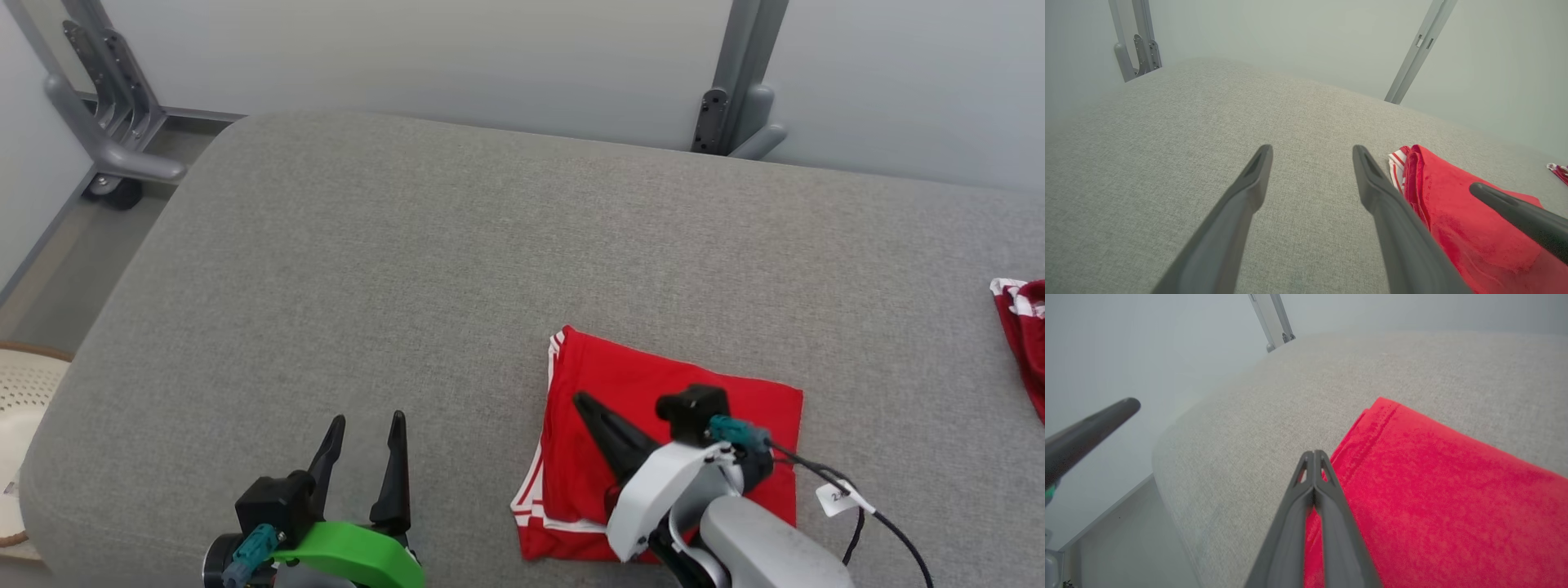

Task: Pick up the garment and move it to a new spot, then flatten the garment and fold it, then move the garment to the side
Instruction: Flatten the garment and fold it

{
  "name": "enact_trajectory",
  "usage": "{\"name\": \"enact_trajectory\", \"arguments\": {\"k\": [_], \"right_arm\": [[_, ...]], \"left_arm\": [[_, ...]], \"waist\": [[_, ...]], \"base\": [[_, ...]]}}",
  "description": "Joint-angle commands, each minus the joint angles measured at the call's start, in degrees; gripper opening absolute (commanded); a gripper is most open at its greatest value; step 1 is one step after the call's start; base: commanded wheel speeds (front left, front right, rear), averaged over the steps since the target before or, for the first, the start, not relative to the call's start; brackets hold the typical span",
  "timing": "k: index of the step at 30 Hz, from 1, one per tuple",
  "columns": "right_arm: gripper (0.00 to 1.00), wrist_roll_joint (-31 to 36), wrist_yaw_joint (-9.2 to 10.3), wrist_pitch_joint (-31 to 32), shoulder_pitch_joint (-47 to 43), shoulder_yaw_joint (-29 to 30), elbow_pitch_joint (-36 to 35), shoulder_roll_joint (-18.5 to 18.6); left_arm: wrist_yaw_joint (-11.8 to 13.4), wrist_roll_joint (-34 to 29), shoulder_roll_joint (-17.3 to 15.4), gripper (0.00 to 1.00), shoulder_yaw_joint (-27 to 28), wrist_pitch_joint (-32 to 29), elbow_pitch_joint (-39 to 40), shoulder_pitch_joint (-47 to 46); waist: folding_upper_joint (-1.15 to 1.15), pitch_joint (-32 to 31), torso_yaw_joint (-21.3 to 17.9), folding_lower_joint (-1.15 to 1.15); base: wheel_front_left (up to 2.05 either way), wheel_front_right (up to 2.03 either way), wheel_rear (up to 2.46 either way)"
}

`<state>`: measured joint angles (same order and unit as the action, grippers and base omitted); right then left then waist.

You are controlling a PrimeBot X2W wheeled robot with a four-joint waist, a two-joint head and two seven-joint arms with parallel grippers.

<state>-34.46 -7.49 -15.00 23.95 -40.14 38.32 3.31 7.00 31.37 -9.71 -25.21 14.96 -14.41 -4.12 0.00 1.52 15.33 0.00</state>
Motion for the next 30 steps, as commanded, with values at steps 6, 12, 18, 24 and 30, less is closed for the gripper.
{"name": "enact_trajectory", "arguments": {"k": [6, 12, 18, 24, 30], "right_arm": [[0.14, 10.07, 0.0, -0.19, -5.62, 14.6, -10.24, 0.97], [1.0, 17.93, 0.0, -0.2, -13.02, 26.03, -19.66, 0.36], [1.0, 22.73, 0.01, -0.2, -18.15, 32.71, -25.7, -0.03], [1.0, 25.31, 0.01, -0.21, -23.62, 38.39, -31.08, -0.35], [1.0, 22.6, 0.0, -0.21, -27.79, 40.98, -33.94, -0.4]], "left_arm": [[-0.41, -1.25, -0.34, 1.0, -0.31, 0.2, 0.38, -0.87], [-0.46, -2.24, -0.2, 1.0, -0.18, 0.19, 0.08, -1.84], [-0.51, -2.95, 0.29, 1.0, 0.79, 0.19, 0.17, -1.92], [-0.61, -4.51, 0.37, 1.0, 2.16, 0.2, 0.66, -0.2], [-1.06, -6.02, 0.77, 1.0, 3.51, 0.2, 1.39, 1.34]], "waist": [[0.0, -1.11, -3.36, 0.0], [0.0, -1.69, -5.93, 0.0], [0.0, -2.09, -7.9, 0.0], [0.0, -2.63, -9.91, 0.0], [0.0, -3.01, -10.78, 0.0]], "base": [[0.0, 0.0, 0.0], [0.0, 0.0, 0.0], [0.0, 0.0, 0.0], [0.0, 0.0, 0.0], [0.0, 0.0, 0.0]]}}
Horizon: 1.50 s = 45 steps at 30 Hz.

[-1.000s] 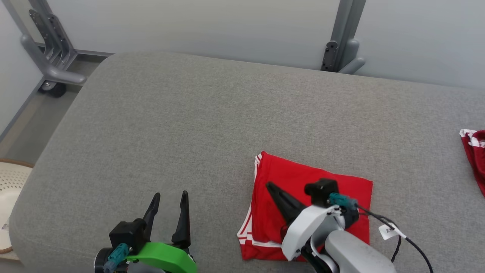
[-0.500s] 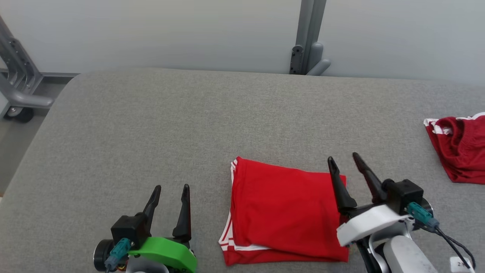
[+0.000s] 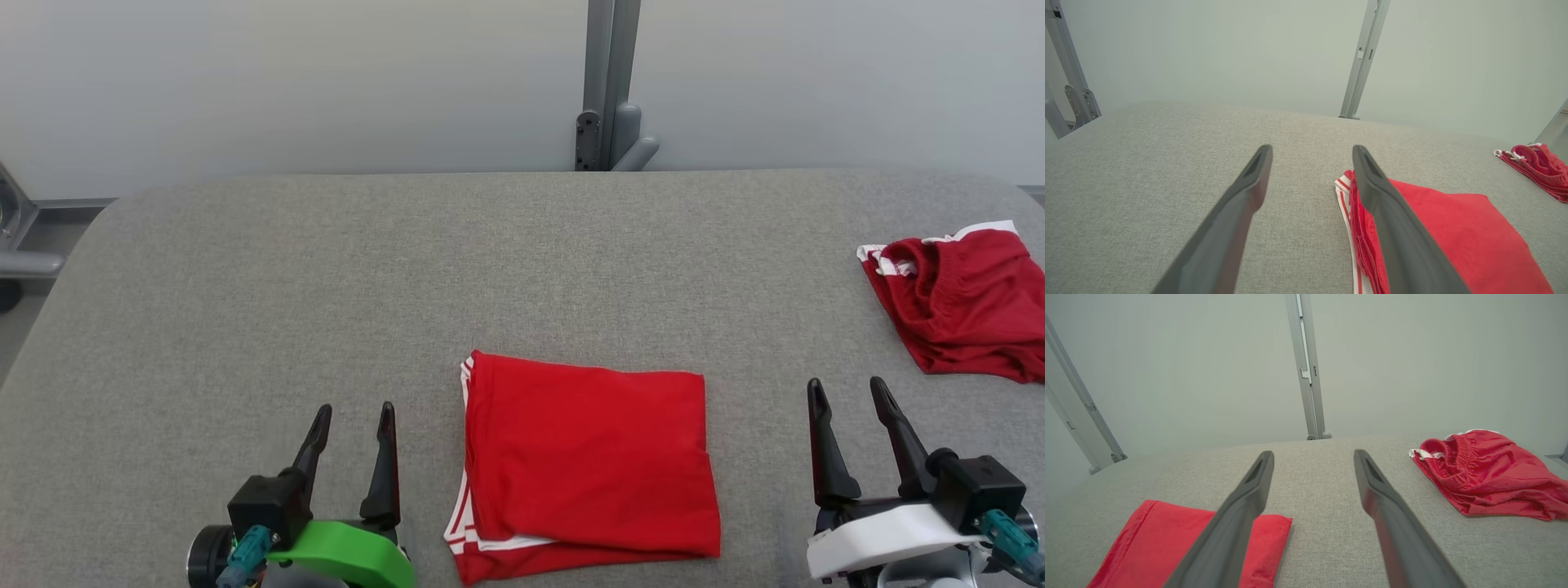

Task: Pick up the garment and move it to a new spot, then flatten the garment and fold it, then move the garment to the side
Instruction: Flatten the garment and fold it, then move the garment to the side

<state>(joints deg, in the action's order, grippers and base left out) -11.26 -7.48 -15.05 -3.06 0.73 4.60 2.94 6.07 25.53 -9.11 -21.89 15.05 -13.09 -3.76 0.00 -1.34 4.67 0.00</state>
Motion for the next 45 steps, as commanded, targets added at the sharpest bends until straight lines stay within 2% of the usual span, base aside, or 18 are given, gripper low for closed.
{"name": "enact_trajectory", "arguments": {"k": [1, 22, 28, 33, 40, 45], "right_arm": [[1.0, -0.79, -0.01, -0.16, -1.2, 0.19, -0.41, -0.03], [1.0, 0.06, -0.01, 1.59, -0.96, -0.17, 1.05, -0.01], [1.0, 0.26, -0.01, 7.05, 0.75, -0.34, 2.43, -0.01], [1.0, -2.83, 0.0, 15.33, 3.17, -1.57, 6.01, 1.22], [1.0, -11.62, 0.0, 26.88, 7.84, -5.73, 13.27, 5.03], [1.0, -19.49, 0.0, 32.08, 11.77, -7.92, 17.82, 7.06]], "left_arm": [[-0.3, -0.45, 0.26, 1.0, 0.36, 0.11, 0.08, 1.26], [-3.02, -3.47, 2.32, 1.0, 3.2, 0.12, -1.66, 2.92], [-3.17, -3.98, 2.71, 1.0, 3.48, 0.12, -1.84, 2.79], [-3.48, -4.4, 3.16, 1.0, 3.59, 0.13, -2.09, 2.44], [-3.95, -4.84, 3.7, 1.0, 3.78, 0.13, -2.71, 1.63], [-4.35, -5.2, 4.01, 1.0, 3.94, 0.12, -2.93, 0.86]], "waist": [[0.0, -0.23, -0.14, 0.0], [0.0, -1.1, 1.27, 0.0], [0.0, -0.76, 1.69, 0.0], [0.0, -0.07, 2.46, 0.0], [0.0, 1.18, 4.26, 0.0], [0.0, 2.41, 5.85, 0.0]], "base": [[0.0, 0.0, 0.0], [0.0, 0.0, 0.0], [0.0, 0.0, 0.0], [0.0, 0.0, 0.0], [0.0, 0.0, 0.0], [0.0, 0.0, 0.0]]}}
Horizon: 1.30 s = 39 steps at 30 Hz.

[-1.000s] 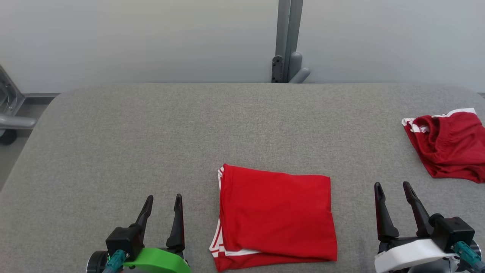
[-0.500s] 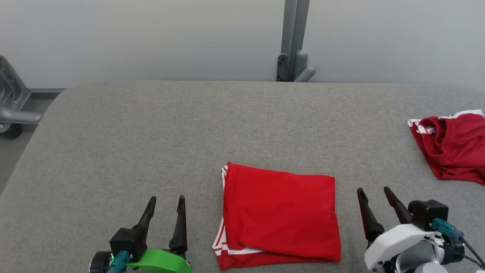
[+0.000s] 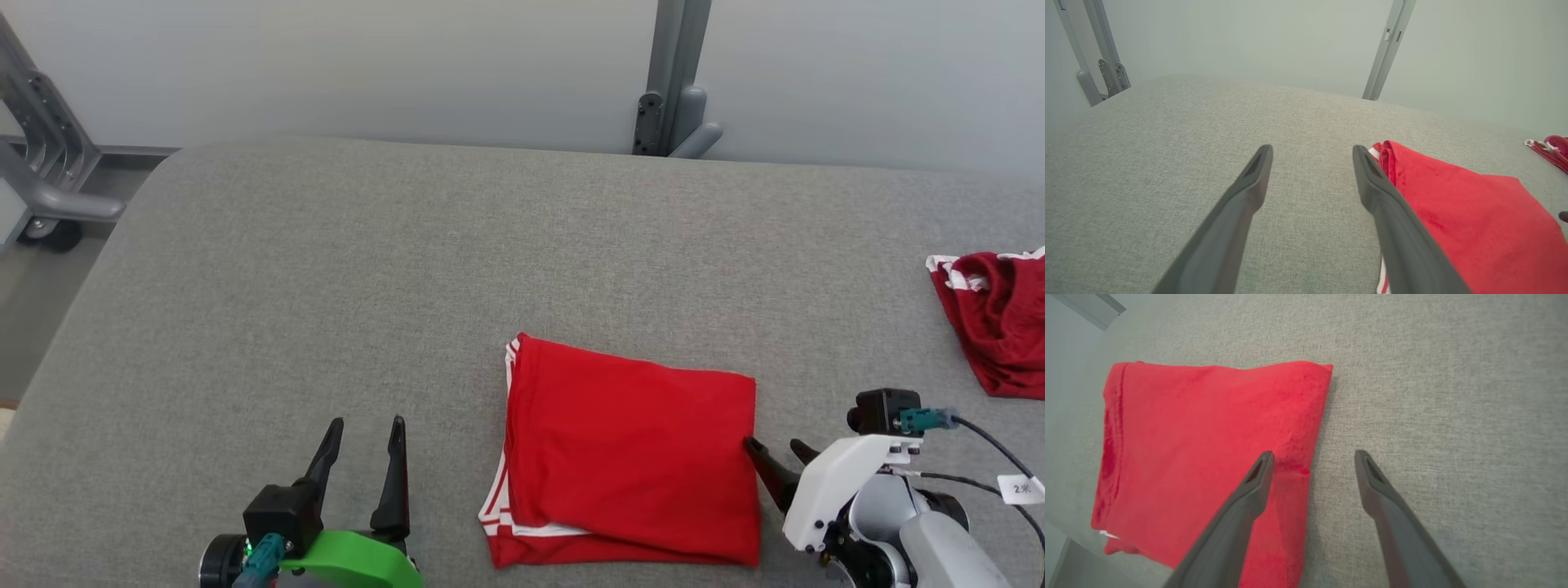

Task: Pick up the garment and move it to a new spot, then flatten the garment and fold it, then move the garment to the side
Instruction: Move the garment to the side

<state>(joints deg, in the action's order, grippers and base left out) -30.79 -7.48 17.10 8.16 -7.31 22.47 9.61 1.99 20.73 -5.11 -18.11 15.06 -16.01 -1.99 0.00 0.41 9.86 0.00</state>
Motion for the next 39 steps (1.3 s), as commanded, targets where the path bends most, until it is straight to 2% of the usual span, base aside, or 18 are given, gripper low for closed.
{"name": "enact_trajectory", "arguments": {"k": [1, 12, 13, 14, 15, 16, 17, 27, 33, 39], "right_arm": [[1.0, -1.08, -0.01, 0.42, 1.28, -0.3, 0.81, 0.7], [1.0, -9.58, -0.01, 1.89, 7.52, -6.79, 10.4, 1.91], [0.93, -10.08, -0.01, 1.71, 7.78, -7.43, 10.75, 2.06], [0.47, -10.56, -0.01, 1.64, 8.03, -8.09, 10.96, 2.22], [0.37, -11.08, -0.01, 1.4, 8.25, -8.74, 11.09, 2.4], [0.11, -11.64, -0.01, 1.16, 8.44, -9.34, 11.12, 2.63], [0.0, -12.19, -0.01, 0.91, 8.7, -9.89, 11.13, 2.93], [0.0, -14.52, 0.01, -1.81, 10.75, -13.66, 9.23, 7.33], [0.0, -13.31, 0.01, -1.45, 12.4, -14.08, 7.63, 12.64], [0.0, -11.73, 0.01, -0.61, 14.25, -12.66, 6.28, 16.4]], "left_arm": [[-0.33, -0.44, 0.06, 1.0, 0.25, 0.11, -0.03, -1.05], [-0.87, -1.37, 0.83, 1.0, 1.0, 0.05, -0.36, -2.26], [-0.95, -1.46, 0.87, 1.0, 1.13, 0.05, -0.39, -2.31], [-0.89, -1.54, 0.89, 1.0, 1.26, 0.05, -0.4, -2.31], [-0.85, -1.62, 0.93, 1.0, 1.39, 0.05, -0.42, -2.28], [-0.86, -1.63, 0.97, 1.0, 1.52, 0.05, -0.44, -2.23], [-0.88, -1.61, 1.01, 1.0, 1.68, 0.05, -0.44, -2.17], [-1.3, -2.11, 1.29, 1.0, 2.18, 0.05, -0.22, -1.58], [-1.78, -2.52, 1.51, 1.0, 1.67, 0.05, -0.04, -1.99], [-2.37, -3.08, 1.68, 1.0, 0.57, 0.05, -0.16, -3.37]], "waist": [[0.0, 0.94, 0.97, 0.0], [0.0, 2.94, 3.08, 0.0], [0.0, 2.98, 3.09, 0.0], [0.0, 3.01, 3.05, 0.0], [0.0, 3.03, 2.98, 0.0], [0.0, 3.01, 2.88, 0.0], [0.0, 2.99, 2.72, 0.0], [0.0, 2.51, -1.2, 0.0], [0.0, 2.81, -7.14, 0.0], [0.0, 4.08, -12.84, 0.0]], "base": [[0.0, 0.0, 0.0], [0.0, 0.0, 0.0], [0.0, 0.0, 0.0], [0.0, 0.0, 0.0], [0.0, 0.0, 0.0], [0.0, 0.0, 0.0], [0.0, 0.0, 0.0], [0.0, 0.0, 0.0], [0.0, 0.0, 0.0], [0.0, 0.0, 0.0]]}}
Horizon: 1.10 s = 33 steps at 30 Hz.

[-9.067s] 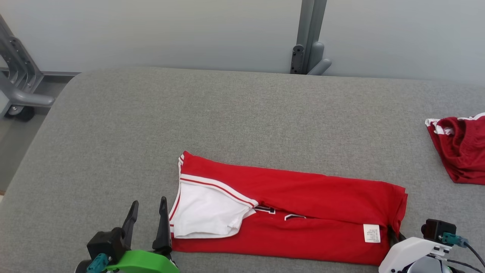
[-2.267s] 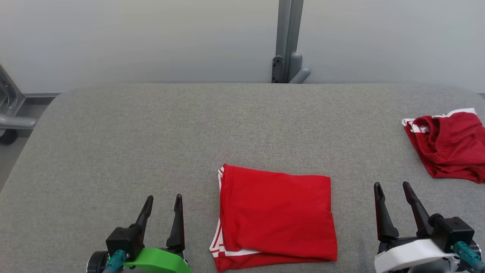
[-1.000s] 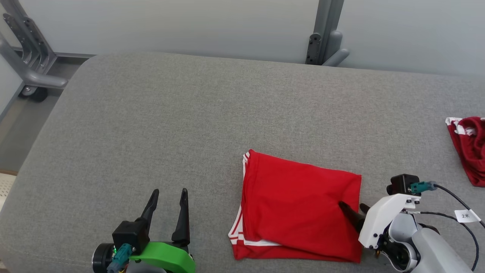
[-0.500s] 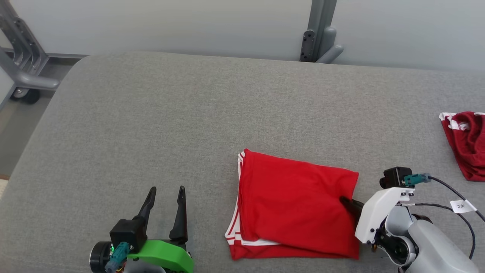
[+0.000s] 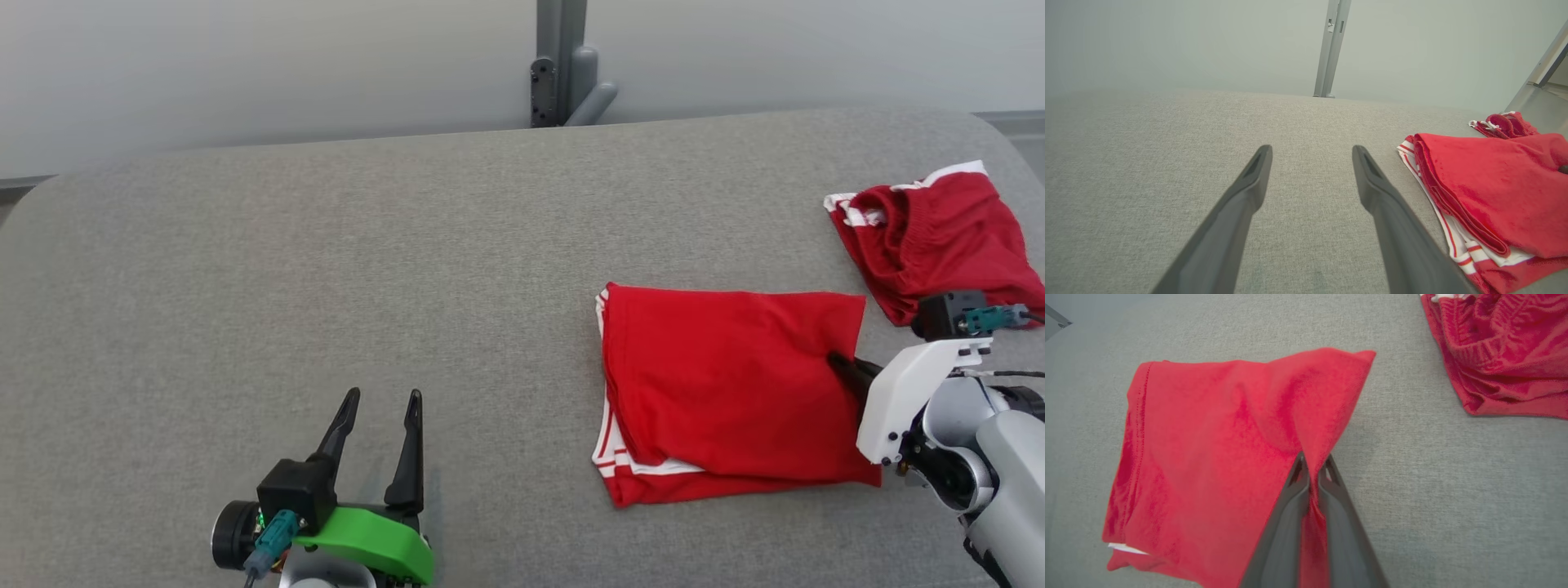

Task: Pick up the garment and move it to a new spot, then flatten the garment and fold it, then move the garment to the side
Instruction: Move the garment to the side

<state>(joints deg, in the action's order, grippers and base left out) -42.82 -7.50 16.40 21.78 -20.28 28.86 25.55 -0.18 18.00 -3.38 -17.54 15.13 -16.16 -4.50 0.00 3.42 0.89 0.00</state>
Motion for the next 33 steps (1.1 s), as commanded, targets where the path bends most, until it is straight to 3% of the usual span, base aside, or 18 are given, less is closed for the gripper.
{"name": "enact_trajectory", "arguments": {"k": [1, 8, 14, 33], "right_arm": [[0.0, 0.53, 0.03, 0.25, 1.01, 0.65, -0.36, 0.85], [0.0, 2.82, 0.03, 0.95, 2.78, 3.19, -1.22, 1.38], [0.0, 4.59, 0.03, 1.16, 3.69, 4.8, -1.31, 0.78], [0.0, 13.6, 0.03, 3.0, 12.05, 11.47, 1.6, -1.34]], "left_arm": [[-0.22, -0.46, -0.03, 1.0, -0.19, -0.02, -0.06, -1.11], [-0.46, -1.06, 0.09, 1.0, -0.78, -0.02, -0.23, -3.13], [-0.74, -1.46, 0.15, 1.0, -1.19, -0.03, -0.83, -4.33], [-0.98, -0.18, 0.35, 1.0, -1.95, -0.02, -1.96, -1.73]], "waist": [[0.0, 1.34, -4.77, 0.0], [0.0, 3.46, -9.96, 0.0], [0.0, 4.19, -11.46, 0.0], [0.0, 0.06, -3.81, 0.0]], "base": [[0.0, 0.0, 0.0], [0.0, 0.0, 0.0], [0.0, 0.0, 0.0], [0.0, 0.0, 0.0]]}}
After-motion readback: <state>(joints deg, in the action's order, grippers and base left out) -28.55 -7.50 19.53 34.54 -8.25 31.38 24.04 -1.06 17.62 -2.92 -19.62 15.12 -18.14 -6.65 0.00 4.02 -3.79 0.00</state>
